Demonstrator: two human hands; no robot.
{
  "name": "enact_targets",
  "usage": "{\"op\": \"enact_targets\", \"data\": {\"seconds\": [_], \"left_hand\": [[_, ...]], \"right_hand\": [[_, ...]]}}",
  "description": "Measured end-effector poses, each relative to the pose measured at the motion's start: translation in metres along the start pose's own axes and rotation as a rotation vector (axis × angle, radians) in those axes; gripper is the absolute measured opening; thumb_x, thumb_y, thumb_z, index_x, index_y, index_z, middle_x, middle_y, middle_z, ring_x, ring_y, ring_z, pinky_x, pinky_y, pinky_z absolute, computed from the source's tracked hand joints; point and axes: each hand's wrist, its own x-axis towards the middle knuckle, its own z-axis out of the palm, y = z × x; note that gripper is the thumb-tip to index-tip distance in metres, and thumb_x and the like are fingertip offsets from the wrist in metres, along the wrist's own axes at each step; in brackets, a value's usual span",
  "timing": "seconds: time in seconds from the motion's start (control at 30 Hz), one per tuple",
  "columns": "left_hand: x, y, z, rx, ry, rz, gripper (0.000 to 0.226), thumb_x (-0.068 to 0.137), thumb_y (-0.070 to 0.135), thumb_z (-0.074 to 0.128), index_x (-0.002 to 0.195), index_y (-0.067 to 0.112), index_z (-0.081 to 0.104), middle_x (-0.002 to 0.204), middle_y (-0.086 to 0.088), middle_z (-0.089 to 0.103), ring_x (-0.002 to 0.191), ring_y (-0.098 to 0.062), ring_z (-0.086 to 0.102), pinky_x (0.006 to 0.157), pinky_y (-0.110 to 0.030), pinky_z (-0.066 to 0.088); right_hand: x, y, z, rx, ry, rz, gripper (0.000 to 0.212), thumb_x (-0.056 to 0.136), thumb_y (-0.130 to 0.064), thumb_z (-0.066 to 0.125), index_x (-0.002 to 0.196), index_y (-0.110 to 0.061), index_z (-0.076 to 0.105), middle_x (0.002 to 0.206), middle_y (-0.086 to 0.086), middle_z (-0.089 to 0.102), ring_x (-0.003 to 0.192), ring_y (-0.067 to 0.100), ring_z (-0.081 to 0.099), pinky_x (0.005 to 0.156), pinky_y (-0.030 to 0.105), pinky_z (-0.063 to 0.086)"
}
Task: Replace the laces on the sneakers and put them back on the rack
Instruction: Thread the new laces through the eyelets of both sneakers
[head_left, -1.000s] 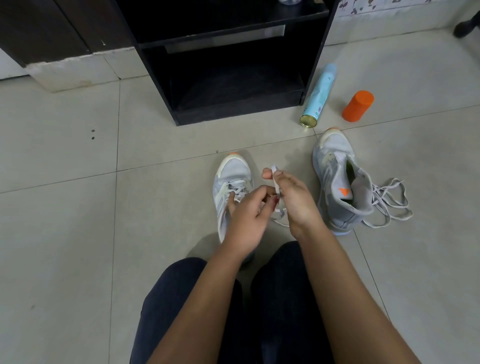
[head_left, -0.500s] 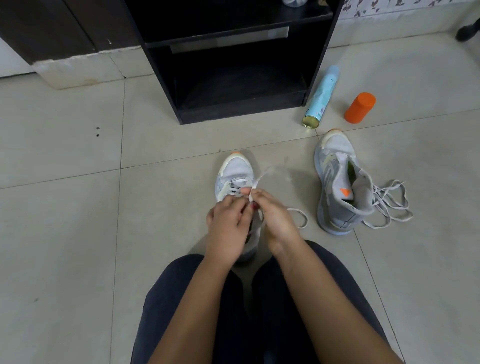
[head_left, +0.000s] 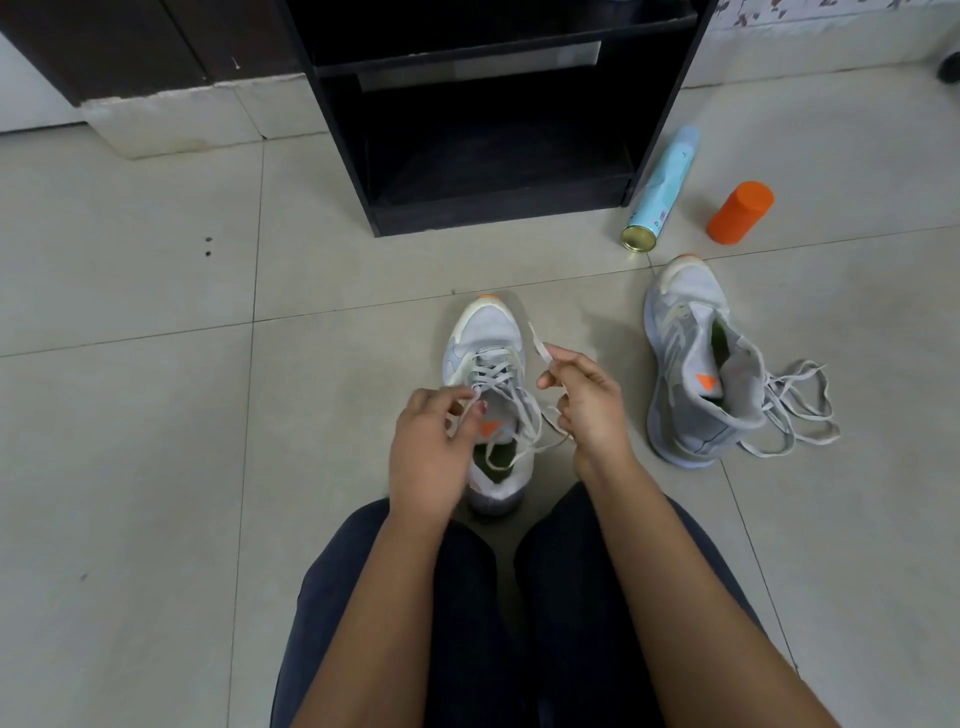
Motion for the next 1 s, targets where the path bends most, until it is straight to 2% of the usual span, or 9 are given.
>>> {"op": "enact_targets", "data": {"seconds": [0.1,0.17,0.23,0.27,0.37,0.47,0.6,0.77,1.0], "left_hand": [[0.012,-0.011,0.000,-0.067,-0.036,-0.173,0.021,0.088,0.036,0.065,0.105,0.023,0.062,0.100,0.006,0.061,0.086,-0.011,0.060,0.074,-0.022,0.046],[0.016,-0.012,0.002,-0.134,-0.067,-0.217,0.018,0.090,0.032,0.063,0.102,0.020,0.067,0.096,0.005,0.066,0.087,-0.012,0.061,0.072,-0.020,0.044],[0.018,-0.014,0.005,-0.127,-0.062,-0.221,0.018,0.093,0.027,0.056,0.099,0.018,0.070,0.094,0.001,0.069,0.087,-0.017,0.063,0.074,-0.026,0.047],[0.019,-0.015,0.005,-0.140,-0.054,-0.240,0.018,0.094,0.023,0.054,0.095,0.018,0.071,0.092,-0.001,0.069,0.086,-0.020,0.063,0.075,-0.031,0.049],[0.021,-0.019,0.005,-0.292,-0.066,-0.340,0.022,0.092,0.018,0.054,0.077,0.019,0.069,0.081,-0.007,0.070,0.083,-0.030,0.066,0.080,-0.047,0.055],[0.020,-0.020,0.004,-0.385,-0.064,-0.379,0.019,0.084,0.024,0.058,0.070,0.019,0.070,0.079,-0.012,0.070,0.084,-0.036,0.067,0.081,-0.052,0.054],[0.020,-0.018,0.003,-0.418,-0.063,-0.367,0.020,0.075,0.028,0.056,0.071,0.013,0.068,0.080,-0.016,0.069,0.084,-0.039,0.066,0.080,-0.051,0.053],[0.021,-0.018,0.005,-0.418,-0.062,-0.380,0.018,0.087,0.012,0.055,0.077,0.011,0.070,0.081,-0.015,0.070,0.084,-0.039,0.066,0.081,-0.051,0.054],[0.022,-0.021,0.006,-0.431,-0.061,-0.372,0.020,0.090,0.009,0.054,0.081,0.011,0.071,0.083,-0.013,0.072,0.085,-0.035,0.068,0.080,-0.047,0.055]], "right_hand": [[-0.001,-0.001,0.003,-0.045,-0.039,-0.057,0.011,0.089,-0.004,0.061,0.086,-0.010,0.070,0.064,-0.002,0.061,0.040,-0.002,0.046,0.044,0.008,0.035],[0.000,0.004,0.005,-0.150,-0.065,-0.119,0.010,0.084,-0.005,0.069,0.077,-0.013,0.071,0.069,-0.006,0.069,0.062,0.001,0.062,0.063,0.014,0.049],[0.004,0.017,0.008,-0.287,-0.091,-0.175,0.012,0.084,-0.009,0.070,0.076,-0.019,0.072,0.080,-0.006,0.073,0.081,0.010,0.067,0.079,0.024,0.053],[0.005,0.023,0.010,-0.372,-0.102,-0.198,0.010,0.086,-0.013,0.068,0.079,-0.020,0.070,0.083,-0.007,0.072,0.083,0.011,0.067,0.079,0.026,0.052],[0.006,0.037,0.018,-0.678,-0.122,-0.251,0.006,0.092,-0.024,0.060,0.088,-0.020,0.064,0.087,-0.009,0.068,0.077,0.010,0.061,0.069,0.025,0.046],[0.001,0.041,0.026,-0.827,-0.117,-0.296,0.007,0.089,-0.027,0.061,0.089,-0.023,0.067,0.088,-0.011,0.069,0.081,0.011,0.063,0.070,0.027,0.047],[-0.003,0.041,0.030,-0.865,-0.057,-0.301,0.010,0.085,-0.027,0.065,0.091,-0.028,0.072,0.090,-0.013,0.073,0.084,0.009,0.066,0.073,0.027,0.051],[-0.010,0.038,0.032,-0.870,-0.059,-0.268,0.012,0.082,-0.028,0.066,0.091,-0.031,0.073,0.088,-0.014,0.073,0.083,0.009,0.066,0.072,0.027,0.052],[-0.015,0.036,0.035,-0.862,-0.078,-0.284,0.010,0.081,-0.027,0.067,0.086,-0.029,0.074,0.084,-0.013,0.073,0.081,0.009,0.065,0.071,0.028,0.052]]}}
